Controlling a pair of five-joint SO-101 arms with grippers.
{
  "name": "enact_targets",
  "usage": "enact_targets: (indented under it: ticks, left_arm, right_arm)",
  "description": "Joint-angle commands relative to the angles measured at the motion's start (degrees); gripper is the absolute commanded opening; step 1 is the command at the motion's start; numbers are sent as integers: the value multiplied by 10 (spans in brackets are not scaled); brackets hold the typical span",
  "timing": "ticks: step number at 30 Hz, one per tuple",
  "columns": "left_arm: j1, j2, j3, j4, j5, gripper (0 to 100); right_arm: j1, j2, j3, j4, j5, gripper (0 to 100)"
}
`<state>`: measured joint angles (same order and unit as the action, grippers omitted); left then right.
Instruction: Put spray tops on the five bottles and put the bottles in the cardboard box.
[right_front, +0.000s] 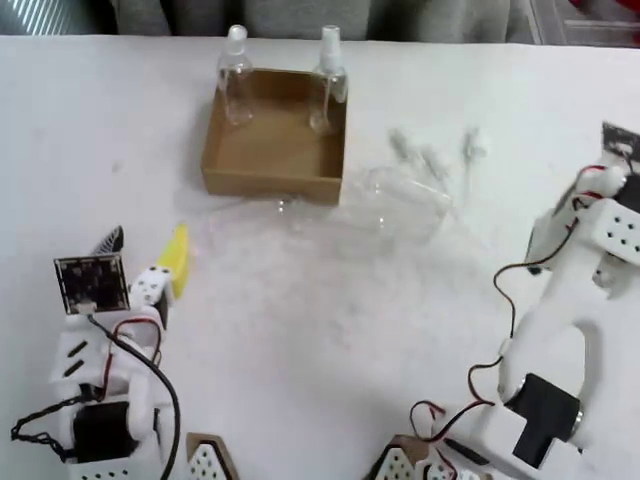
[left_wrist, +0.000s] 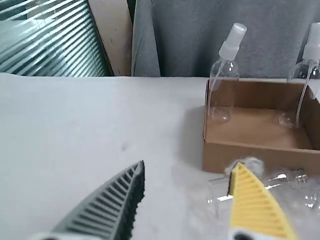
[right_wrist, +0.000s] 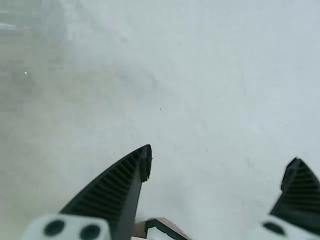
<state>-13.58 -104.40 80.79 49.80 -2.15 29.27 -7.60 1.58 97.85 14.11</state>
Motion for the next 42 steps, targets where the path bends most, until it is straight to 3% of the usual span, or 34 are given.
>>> enact_targets:
  ticks: [1, 12, 21, 32, 39, 42]
  left_arm:
    - [-4, 20, -61, 3, -5, 278]
    - [-3, 358, -322, 5, -96, 279]
    - [60, 528, -477, 111, -208, 276]
    - [160, 696, -492, 41, -94, 269]
    - [197, 818, -495, -70, -35, 71]
    - [211, 863, -495, -118, 0, 32]
  right_arm:
    - [44, -18, 18, -25, 55, 365]
    - [135, -18, 80, -67, 140, 365]
    - [166, -18, 113, -67, 229, 365]
    - [184, -18, 122, -71, 248, 365]
    - [190, -18, 122, -71, 248, 365]
    - [190, -18, 122, -71, 248, 365]
